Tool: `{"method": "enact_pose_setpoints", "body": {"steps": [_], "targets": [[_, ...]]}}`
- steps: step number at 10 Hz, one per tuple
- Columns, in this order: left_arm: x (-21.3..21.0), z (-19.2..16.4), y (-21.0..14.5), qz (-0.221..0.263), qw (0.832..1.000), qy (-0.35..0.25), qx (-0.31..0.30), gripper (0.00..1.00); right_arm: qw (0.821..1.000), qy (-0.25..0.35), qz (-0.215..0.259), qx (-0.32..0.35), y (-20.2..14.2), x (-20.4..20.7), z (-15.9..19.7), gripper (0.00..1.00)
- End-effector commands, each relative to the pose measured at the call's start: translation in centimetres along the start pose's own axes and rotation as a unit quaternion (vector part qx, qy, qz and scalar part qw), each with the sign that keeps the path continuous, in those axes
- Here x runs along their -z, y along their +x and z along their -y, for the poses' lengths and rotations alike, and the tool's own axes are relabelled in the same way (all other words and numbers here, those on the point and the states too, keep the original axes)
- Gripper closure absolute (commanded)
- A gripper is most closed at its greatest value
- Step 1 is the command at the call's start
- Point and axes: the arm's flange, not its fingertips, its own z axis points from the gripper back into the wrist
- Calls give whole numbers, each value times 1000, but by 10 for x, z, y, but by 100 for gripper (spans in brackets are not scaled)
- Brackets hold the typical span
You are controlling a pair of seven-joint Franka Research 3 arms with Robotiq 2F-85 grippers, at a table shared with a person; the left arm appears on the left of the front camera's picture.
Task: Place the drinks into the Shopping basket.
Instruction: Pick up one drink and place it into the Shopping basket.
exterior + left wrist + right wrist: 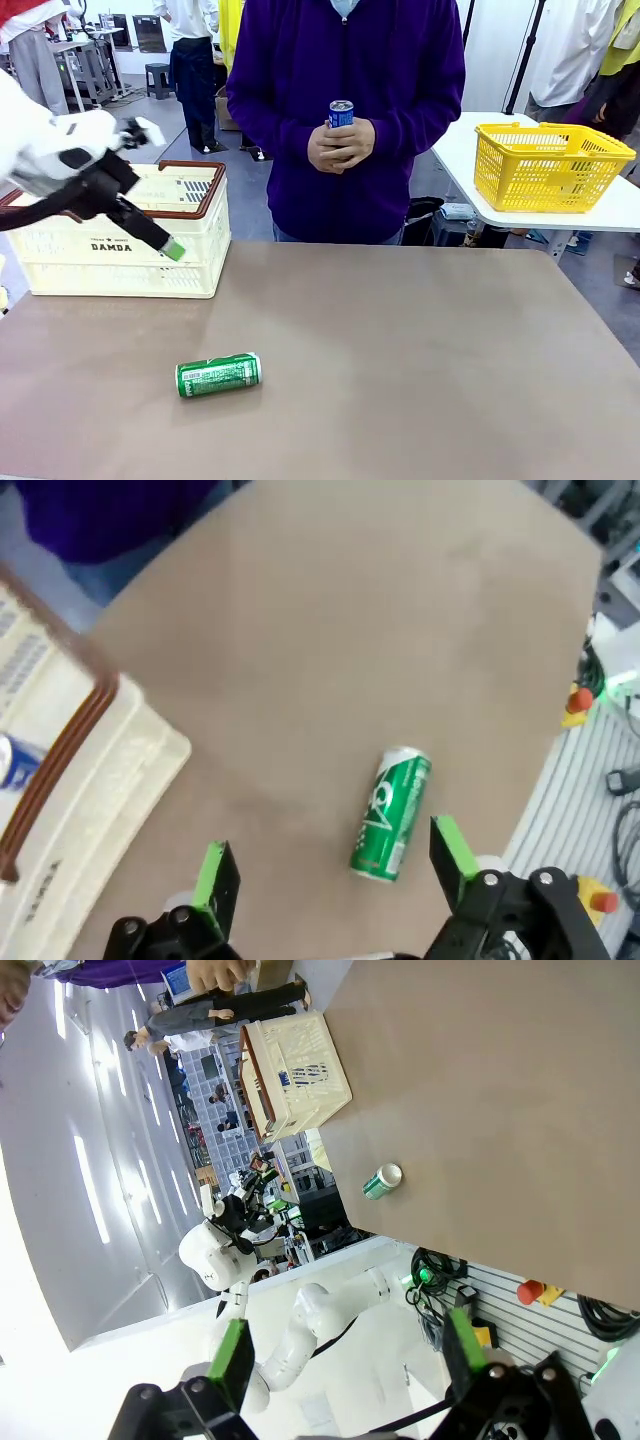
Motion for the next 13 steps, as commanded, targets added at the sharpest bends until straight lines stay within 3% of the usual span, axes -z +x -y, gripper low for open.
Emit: {"method": "enact_pose_setpoints", "body": {"steps": [1,4,5,6,8,9,11,12,13], "targets": [[-13,-11,-8,2,1000,8,-25,0,1000,1,-1,7,-1,-2,-4,0],[-2,-4,-2,2,1000,2,-7,0,1000,1,-1,7,-1,-2,-4,0],[-5,-9,-15,-73,981,59,-171,0,1000,1,-1,7,-1,-2,-4,0],[4,19,-18,-85,967,107,-215,0,1000,1,-1,7,-1,-2,-4,0],[25,76,-18,-121,967,131,-179,0,1000,1,-1,7,-1,-2,-4,0],[42,91,-19,-132,974,109,-152,0,1000,1,-1,7,-1,-2,-4,0],[81,102,-27,-184,966,98,-155,0,1000,1,-1,7,-1,-2,-4,0],[88,102,-29,-187,966,90,-154,0,1000,1,-1,7,-1,-2,-4,0],[85,102,-25,-163,982,71,-66,0,1000,1,-1,7,-1,-2,-4,0]]}}
